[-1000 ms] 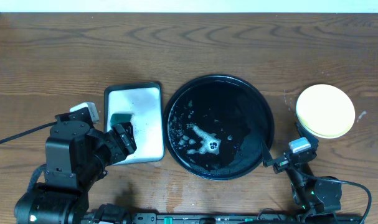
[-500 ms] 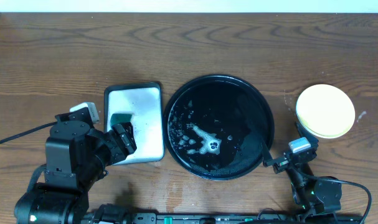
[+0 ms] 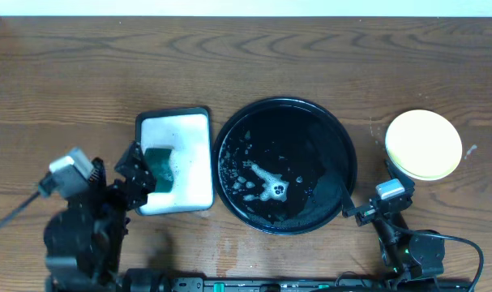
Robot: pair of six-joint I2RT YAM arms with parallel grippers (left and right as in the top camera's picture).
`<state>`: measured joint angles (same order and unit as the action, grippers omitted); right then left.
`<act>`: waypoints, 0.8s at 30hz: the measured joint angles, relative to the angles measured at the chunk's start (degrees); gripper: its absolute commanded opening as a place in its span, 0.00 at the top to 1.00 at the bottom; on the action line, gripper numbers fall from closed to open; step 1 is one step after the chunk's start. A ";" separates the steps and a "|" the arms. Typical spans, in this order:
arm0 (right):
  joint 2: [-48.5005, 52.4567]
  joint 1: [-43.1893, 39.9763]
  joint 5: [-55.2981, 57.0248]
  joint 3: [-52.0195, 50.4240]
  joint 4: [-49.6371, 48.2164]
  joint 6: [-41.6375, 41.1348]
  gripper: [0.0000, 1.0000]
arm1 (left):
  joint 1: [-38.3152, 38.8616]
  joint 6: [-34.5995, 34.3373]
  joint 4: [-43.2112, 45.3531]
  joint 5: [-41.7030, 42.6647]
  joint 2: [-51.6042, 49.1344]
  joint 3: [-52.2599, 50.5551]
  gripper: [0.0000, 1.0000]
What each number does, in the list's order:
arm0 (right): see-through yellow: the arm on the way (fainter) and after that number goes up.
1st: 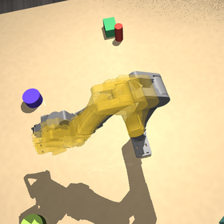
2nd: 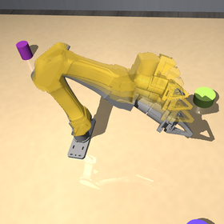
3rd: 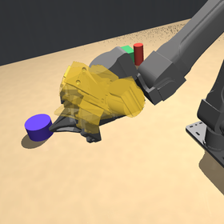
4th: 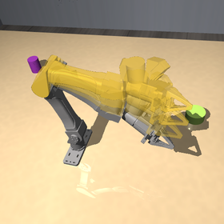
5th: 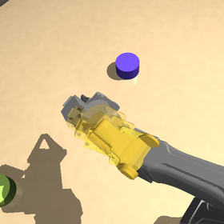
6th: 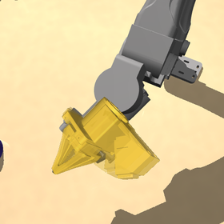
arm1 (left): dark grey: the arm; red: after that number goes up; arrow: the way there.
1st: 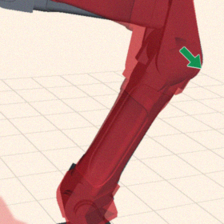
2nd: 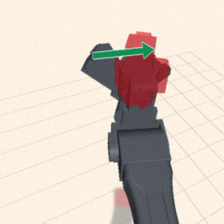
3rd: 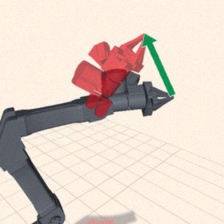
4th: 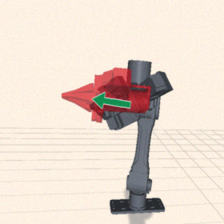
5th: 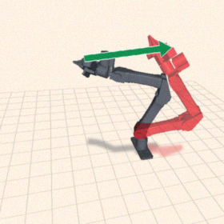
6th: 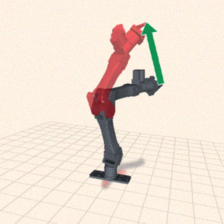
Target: Clean dirty plates on tray and stack at the side
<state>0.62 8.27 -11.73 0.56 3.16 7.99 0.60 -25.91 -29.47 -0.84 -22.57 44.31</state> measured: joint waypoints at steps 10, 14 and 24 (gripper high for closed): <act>0.00 -0.02 0.00 0.00 0.00 0.00 0.01 | -1.97 3.43 14.27 -0.26 19.21 -22.80 0.17; 0.00 0.00 0.00 0.00 0.00 0.00 0.01 | -2.40 3.69 20.06 1.09 21.84 -30.25 0.17; 0.00 0.00 0.00 0.00 0.00 0.00 0.01 | -2.40 3.72 31.34 2.43 21.97 -43.63 0.17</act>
<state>0.62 8.27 -11.73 0.56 3.16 7.99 -1.80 -22.20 1.87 1.58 -0.60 0.69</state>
